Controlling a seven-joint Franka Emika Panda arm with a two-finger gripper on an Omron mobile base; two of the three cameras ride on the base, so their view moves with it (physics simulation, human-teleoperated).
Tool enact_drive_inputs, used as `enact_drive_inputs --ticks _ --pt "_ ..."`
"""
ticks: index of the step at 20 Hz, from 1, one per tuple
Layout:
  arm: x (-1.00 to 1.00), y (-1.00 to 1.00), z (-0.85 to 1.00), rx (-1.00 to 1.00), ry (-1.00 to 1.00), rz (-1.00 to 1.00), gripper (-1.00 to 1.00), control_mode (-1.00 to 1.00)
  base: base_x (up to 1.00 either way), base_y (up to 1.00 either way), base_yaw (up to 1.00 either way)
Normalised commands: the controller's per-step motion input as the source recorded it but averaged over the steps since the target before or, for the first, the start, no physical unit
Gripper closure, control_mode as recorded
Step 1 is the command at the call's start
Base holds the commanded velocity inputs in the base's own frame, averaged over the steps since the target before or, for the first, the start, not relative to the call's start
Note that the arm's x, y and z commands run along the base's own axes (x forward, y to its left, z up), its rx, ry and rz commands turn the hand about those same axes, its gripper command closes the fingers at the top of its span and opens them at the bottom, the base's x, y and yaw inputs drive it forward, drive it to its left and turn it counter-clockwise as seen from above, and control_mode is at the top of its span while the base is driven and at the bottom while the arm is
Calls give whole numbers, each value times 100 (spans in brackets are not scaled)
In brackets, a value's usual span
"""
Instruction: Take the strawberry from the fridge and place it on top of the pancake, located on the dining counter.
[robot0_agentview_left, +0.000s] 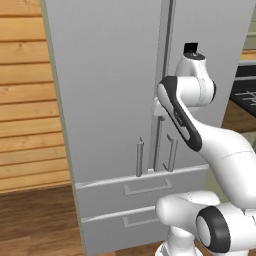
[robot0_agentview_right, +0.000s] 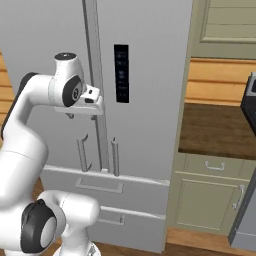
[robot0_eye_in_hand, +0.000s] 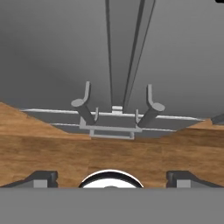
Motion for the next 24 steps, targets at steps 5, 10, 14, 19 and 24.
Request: enact_drive_inputs --ticks 5,10,14,19,24 --pt "11 -15 -4 1 -1 0 -100 -100 -11 -2 -1" --pt "44 -26 -50 0 0 6 -100 -100 0 0 0" --pt "60 -13 -46 0 0 11 -100 -100 0 0 0" --pt "50 -29 -73 -5 1 9 -100 -100 0 0 0" --pt "34 -10 -54 -7 2 0 -100 -100 0 0 0"
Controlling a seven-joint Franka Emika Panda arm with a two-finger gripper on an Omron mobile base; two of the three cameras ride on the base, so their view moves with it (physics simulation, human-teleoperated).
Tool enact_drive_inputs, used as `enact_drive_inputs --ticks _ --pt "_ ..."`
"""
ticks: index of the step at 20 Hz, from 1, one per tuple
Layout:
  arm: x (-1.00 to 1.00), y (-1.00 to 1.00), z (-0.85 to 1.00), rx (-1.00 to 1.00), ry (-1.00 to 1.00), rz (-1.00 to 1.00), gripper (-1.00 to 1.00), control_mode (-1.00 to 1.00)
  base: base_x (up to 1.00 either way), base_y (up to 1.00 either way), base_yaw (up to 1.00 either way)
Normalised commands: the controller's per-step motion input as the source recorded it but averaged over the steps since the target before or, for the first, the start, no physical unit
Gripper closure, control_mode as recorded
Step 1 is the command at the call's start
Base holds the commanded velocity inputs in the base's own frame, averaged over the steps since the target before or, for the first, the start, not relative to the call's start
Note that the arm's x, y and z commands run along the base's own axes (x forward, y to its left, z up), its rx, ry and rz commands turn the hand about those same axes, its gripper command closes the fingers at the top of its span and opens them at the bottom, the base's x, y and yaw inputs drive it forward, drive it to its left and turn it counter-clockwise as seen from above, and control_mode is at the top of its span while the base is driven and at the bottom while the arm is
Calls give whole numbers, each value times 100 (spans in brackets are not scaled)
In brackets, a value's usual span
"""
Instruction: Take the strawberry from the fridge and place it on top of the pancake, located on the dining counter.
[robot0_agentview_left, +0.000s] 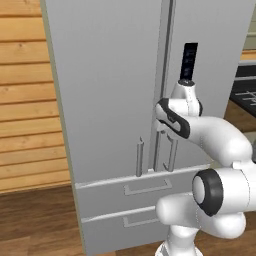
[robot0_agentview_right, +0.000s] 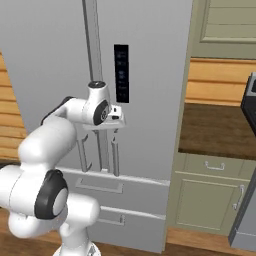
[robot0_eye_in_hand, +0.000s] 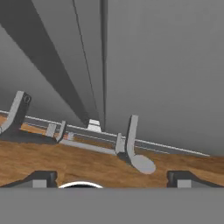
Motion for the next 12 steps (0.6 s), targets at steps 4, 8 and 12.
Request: enact_drive_inputs --ticks 4,8,12 --pt "33 -48 -46 -3 6 0 -100 -100 0 0 0" --pt "18 -4 -42 -2 3 4 -100 -100 0 0 0" --pt "13 -2 -48 0 3 6 -100 -100 0 0 0"
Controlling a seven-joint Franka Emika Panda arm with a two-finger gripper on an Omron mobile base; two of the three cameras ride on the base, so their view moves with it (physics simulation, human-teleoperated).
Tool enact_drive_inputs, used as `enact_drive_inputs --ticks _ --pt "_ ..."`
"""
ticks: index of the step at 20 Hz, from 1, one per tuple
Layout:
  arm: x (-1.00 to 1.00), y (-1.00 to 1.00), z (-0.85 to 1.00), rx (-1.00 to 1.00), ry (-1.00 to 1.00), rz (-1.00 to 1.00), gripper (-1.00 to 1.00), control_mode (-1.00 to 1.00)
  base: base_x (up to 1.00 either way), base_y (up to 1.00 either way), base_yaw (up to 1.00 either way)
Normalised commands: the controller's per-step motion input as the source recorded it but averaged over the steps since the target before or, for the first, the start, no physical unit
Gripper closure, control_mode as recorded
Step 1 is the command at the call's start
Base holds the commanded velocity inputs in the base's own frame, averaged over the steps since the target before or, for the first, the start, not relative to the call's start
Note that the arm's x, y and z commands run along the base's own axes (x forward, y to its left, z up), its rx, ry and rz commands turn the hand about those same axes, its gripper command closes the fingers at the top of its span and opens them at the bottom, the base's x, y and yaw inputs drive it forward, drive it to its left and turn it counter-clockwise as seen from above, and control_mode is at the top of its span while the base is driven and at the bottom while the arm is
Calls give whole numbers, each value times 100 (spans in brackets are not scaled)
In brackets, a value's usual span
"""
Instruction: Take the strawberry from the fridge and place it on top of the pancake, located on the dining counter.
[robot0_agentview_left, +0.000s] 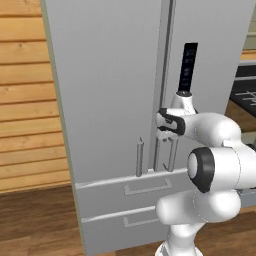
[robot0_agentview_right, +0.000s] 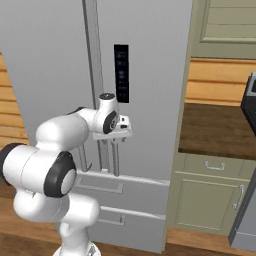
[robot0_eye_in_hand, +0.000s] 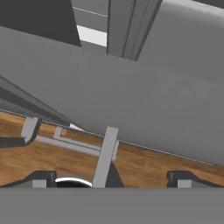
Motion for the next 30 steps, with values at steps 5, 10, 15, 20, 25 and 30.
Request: enact_drive_inputs --ticks 5,10,15,20,25,30 --pt "0 -2 -41 0 2 3 -100 -100 0 0 0" --pt "0 -2 -20 0 0 1 100 -100 0 0 0" --pt "-4 -4 -5 0 0 0 100 -100 0 0 0" --pt "-23 -38 -6 4 -3 0 100 -100 0 0 0" --pt "-62 -65 -8 7 -8 0 100 -100 0 0 0" --pt "-79 -84 -1 15 -13 2 100 -100 0 0 0"
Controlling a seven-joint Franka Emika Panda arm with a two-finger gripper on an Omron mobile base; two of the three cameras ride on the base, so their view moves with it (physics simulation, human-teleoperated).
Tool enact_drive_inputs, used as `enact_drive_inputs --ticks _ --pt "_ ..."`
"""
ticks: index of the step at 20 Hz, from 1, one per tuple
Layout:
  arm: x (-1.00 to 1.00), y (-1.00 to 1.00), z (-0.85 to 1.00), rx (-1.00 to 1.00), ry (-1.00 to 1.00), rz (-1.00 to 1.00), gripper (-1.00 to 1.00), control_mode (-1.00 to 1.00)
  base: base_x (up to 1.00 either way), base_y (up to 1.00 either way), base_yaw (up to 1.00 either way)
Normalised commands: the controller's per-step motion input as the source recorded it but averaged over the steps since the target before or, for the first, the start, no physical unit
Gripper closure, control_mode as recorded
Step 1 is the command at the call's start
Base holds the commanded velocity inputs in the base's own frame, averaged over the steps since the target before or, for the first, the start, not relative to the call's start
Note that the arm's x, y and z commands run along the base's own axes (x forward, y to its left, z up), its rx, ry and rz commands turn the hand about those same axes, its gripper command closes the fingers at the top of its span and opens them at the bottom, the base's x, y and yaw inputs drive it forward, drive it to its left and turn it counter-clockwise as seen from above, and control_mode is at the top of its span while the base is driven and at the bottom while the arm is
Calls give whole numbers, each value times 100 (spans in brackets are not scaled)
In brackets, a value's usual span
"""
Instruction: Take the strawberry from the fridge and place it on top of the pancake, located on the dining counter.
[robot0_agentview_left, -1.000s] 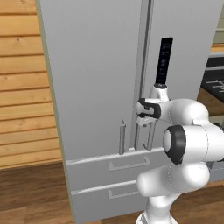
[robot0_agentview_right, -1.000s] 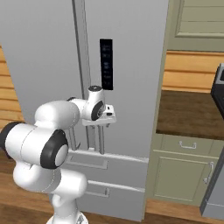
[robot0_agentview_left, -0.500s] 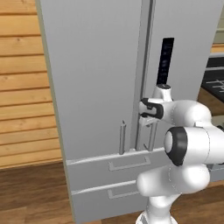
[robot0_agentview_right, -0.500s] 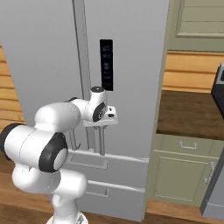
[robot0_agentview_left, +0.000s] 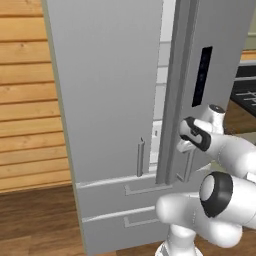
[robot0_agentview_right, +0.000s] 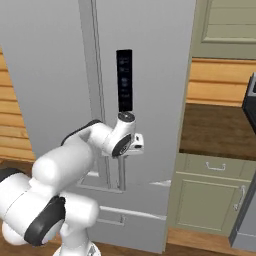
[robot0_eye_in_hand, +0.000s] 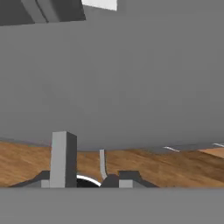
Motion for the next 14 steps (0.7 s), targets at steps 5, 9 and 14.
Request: enact_drive_inputs --ticks 5,9,14 --pt "-73 -97 0 21 -13 3 100 -100 0 0 0" --pt "-72 -100 0 16 -9 0 100 -100 0 0 0" --pt "-13 -41 0 5 -2 0 -100 -100 0 0 0"
